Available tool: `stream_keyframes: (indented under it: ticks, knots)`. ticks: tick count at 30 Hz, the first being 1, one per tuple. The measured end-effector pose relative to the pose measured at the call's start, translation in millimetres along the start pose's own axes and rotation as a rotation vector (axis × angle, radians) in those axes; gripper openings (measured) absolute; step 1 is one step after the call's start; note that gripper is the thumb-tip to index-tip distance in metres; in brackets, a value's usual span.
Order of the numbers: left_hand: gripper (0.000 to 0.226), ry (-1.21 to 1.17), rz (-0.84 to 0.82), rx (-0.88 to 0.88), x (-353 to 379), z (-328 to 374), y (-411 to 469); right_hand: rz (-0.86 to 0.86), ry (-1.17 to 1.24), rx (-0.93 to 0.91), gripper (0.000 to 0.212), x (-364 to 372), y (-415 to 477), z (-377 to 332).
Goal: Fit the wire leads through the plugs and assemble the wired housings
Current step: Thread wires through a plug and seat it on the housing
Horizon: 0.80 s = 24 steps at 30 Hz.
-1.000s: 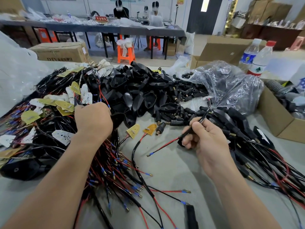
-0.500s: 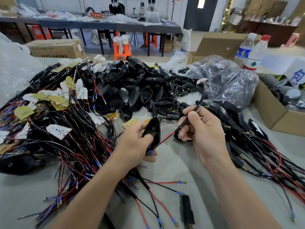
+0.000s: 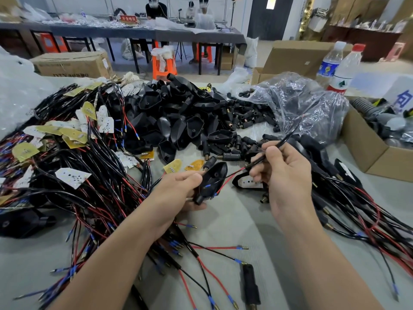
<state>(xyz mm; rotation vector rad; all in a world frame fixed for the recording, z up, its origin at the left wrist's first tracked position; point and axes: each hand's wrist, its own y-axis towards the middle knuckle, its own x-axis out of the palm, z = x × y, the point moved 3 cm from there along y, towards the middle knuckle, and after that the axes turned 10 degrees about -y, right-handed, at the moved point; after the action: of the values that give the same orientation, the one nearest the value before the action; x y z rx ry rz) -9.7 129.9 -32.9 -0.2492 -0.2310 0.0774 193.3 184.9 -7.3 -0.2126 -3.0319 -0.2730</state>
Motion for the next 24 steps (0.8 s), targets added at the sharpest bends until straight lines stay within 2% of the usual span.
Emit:
stream_keyframes:
  ticks: [4,8,15,21,24]
  knots:
    - [0.025,0.003,0.022,0.015,0.4,-1.0,0.1,0.008,0.084,0.069,0.024,-3.1,2.5,0.4]
    - [0.026,0.008,0.067,0.049,-1.7,0.9,1.5,-0.01,-0.02,0.043,0.024,-4.7,2.1,0.0]
    - [0.024,0.041,0.013,0.08,0.9,1.6,-0.3,-0.136,-0.057,0.073,0.023,5.2,-3.6,1.6]
    - [0.018,-0.097,0.042,0.086,-0.7,0.5,2.6,0.022,0.007,0.106,0.022,-2.4,-2.4,1.6]
    - [0.021,-0.144,0.078,0.084,-1.4,0.3,4.7,0.007,0.038,0.128,0.019,-3.8,-1.9,3.0]
